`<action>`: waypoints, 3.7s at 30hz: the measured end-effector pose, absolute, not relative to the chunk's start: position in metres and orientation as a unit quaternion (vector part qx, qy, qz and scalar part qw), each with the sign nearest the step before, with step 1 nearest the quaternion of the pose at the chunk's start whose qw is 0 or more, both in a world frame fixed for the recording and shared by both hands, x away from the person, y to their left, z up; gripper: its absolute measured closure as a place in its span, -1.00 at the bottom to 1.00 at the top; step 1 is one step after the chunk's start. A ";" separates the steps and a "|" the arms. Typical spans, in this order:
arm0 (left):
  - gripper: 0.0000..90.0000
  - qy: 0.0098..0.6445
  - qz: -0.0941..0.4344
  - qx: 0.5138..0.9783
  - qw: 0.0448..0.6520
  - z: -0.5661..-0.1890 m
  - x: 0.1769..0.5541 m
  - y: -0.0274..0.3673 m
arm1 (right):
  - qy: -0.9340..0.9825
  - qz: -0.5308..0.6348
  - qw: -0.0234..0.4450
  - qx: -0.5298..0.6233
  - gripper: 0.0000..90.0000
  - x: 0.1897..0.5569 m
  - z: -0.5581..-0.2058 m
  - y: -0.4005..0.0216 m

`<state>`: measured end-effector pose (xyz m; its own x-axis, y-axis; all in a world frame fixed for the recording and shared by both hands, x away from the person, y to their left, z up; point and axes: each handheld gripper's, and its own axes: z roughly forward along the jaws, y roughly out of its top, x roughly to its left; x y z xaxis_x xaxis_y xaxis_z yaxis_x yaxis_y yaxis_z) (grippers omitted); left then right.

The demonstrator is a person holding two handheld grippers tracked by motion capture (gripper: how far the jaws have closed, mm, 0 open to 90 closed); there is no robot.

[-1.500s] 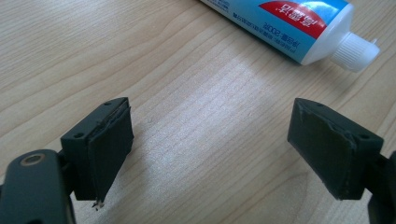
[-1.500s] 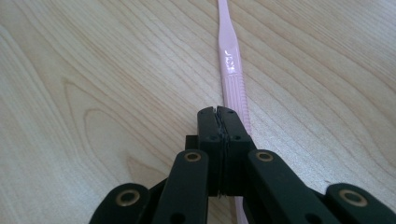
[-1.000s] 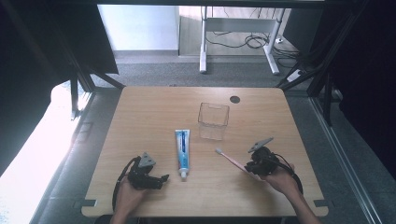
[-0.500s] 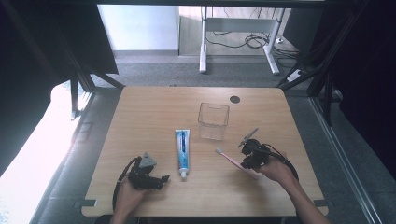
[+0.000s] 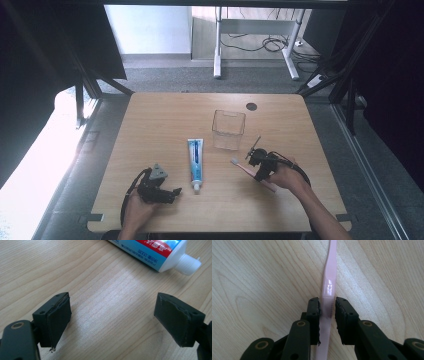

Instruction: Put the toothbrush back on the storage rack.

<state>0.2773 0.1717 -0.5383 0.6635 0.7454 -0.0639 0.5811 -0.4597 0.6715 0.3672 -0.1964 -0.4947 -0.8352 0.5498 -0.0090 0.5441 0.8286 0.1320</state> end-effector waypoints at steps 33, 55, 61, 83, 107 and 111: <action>-0.69 0.387 0.113 0.847 0.347 -0.539 0.278 0.171 | 0.950 0.080 0.006 0.302 0.76 0.367 -0.482 -0.195; -0.72 0.385 0.112 0.840 0.365 -0.537 0.278 0.172 | 0.939 0.142 0.011 0.315 0.76 0.358 -0.454 -0.210; -0.71 0.384 0.112 0.841 0.364 -0.538 0.278 0.171 | 0.936 0.157 0.014 0.315 0.76 0.358 -0.446 -0.212; -0.71 0.379 0.117 0.844 0.361 -0.537 0.278 0.171 | 0.912 0.242 0.039 0.329 0.76 0.365 -0.417 -0.215; -0.71 0.377 0.115 0.847 0.356 -0.538 0.277 0.170 | 0.878 0.321 0.076 0.346 0.76 0.383 -0.412 -0.199; -0.71 0.377 0.116 0.847 0.356 -0.538 0.277 0.170 | 0.872 0.329 0.081 0.352 0.76 0.386 -0.412 -0.197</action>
